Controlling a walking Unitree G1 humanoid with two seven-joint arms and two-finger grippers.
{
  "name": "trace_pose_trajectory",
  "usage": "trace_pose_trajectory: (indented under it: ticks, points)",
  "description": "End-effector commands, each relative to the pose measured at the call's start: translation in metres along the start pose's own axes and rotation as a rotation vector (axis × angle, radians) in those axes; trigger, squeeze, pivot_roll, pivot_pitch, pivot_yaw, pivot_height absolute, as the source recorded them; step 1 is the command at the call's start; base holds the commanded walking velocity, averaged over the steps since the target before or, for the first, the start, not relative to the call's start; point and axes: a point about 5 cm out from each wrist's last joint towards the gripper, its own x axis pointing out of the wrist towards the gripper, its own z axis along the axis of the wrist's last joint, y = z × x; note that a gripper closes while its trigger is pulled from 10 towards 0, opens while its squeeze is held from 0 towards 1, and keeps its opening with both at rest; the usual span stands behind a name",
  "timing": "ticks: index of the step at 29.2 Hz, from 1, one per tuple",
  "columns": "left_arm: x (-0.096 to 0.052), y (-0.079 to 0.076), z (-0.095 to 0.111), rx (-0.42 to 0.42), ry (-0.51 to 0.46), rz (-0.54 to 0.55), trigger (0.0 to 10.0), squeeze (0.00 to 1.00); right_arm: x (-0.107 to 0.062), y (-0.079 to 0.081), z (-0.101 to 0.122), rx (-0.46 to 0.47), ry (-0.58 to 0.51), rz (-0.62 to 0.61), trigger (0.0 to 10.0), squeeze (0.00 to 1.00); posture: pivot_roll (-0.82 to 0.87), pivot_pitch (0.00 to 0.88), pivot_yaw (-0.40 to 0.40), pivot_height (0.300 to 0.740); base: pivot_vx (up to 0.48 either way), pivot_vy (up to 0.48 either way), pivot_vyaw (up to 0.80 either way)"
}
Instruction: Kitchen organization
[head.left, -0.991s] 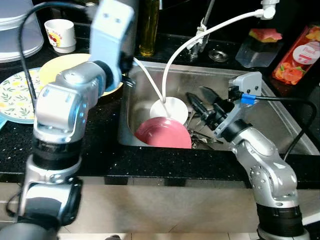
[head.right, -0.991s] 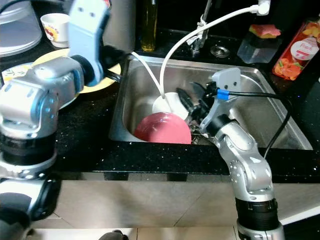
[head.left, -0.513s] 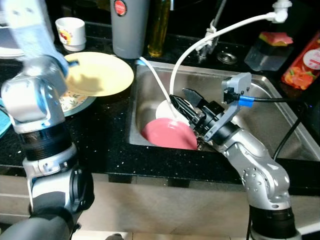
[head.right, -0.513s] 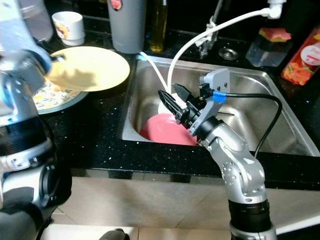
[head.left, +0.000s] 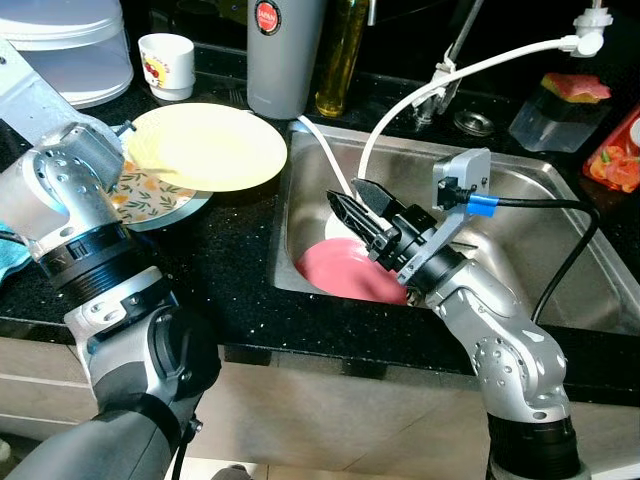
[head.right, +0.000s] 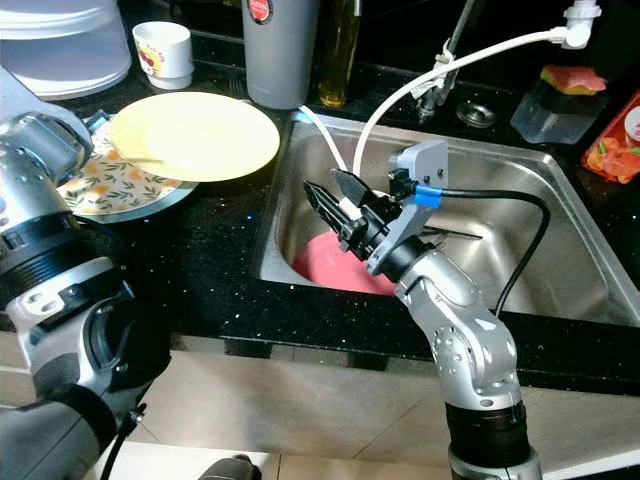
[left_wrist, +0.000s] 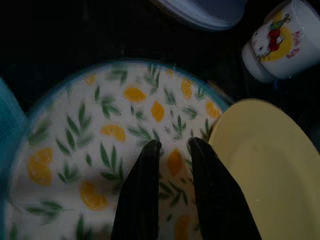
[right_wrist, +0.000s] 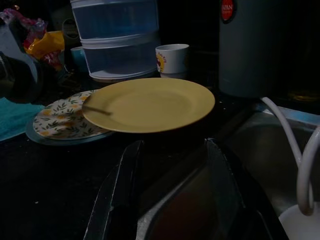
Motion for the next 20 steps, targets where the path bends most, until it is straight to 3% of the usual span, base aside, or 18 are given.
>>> trace_pose_trajectory:
  ticks: [1, 8, 9, 10, 11, 18, 20]
  points:
    - [0.0014, -0.0052, -0.0089, -0.048, 0.073, -0.018, 10.0, 0.00, -0.0016, 0.0013, -0.0005, 0.010, 0.002, 0.005, 10.0, 0.00, 0.32, 0.079, -0.098, 0.740, 0.000, 0.000, 0.00]
    - [0.0045, -0.0039, -0.0152, -0.106, 0.163, -0.004, 10.0, 0.00, -0.0020, 0.0009, -0.0003, 0.009, 0.003, 0.002, 10.0, 0.00, 0.32, 0.076, -0.097, 0.740, 0.000, 0.000, 0.00]
    - [0.0052, -0.0037, -0.0160, -0.111, 0.172, -0.009, 9.5, 0.00, -0.0021, 0.0009, -0.0004, 0.009, 0.003, 0.002, 10.0, 0.00, 0.32, 0.075, -0.097, 0.740, 0.000, 0.000, 0.00]
    - [0.0058, -0.0038, -0.0164, -0.115, 0.175, -0.017, 2.8, 0.00, -0.0023, 0.0009, -0.0004, 0.010, 0.003, 0.002, 10.0, 0.00, 0.32, 0.074, -0.097, 0.740, 0.000, 0.000, 0.00]
    - [0.0071, -0.0039, -0.0164, -0.123, 0.178, -0.027, 0.0, 0.00, -0.0025, 0.0010, -0.0002, 0.011, 0.003, 0.003, 10.0, 0.00, 0.32, 0.073, -0.097, 0.740, 0.000, 0.000, 0.00]
    - [0.0095, -0.0028, -0.0165, -0.135, 0.178, -0.030, 0.0, 0.00, -0.0023, 0.0012, 0.0000, 0.012, 0.000, 0.004, 10.0, 0.00, 0.32, 0.069, -0.097, 0.740, 0.000, 0.000, 0.00]
    - [0.0106, -0.0020, -0.0110, -0.113, 0.122, -0.042, 0.0, 0.00, -0.0018, 0.0022, 0.0006, 0.015, -0.003, 0.008, 10.0, 0.00, 0.32, 0.068, -0.098, 0.740, 0.000, 0.000, 0.00]
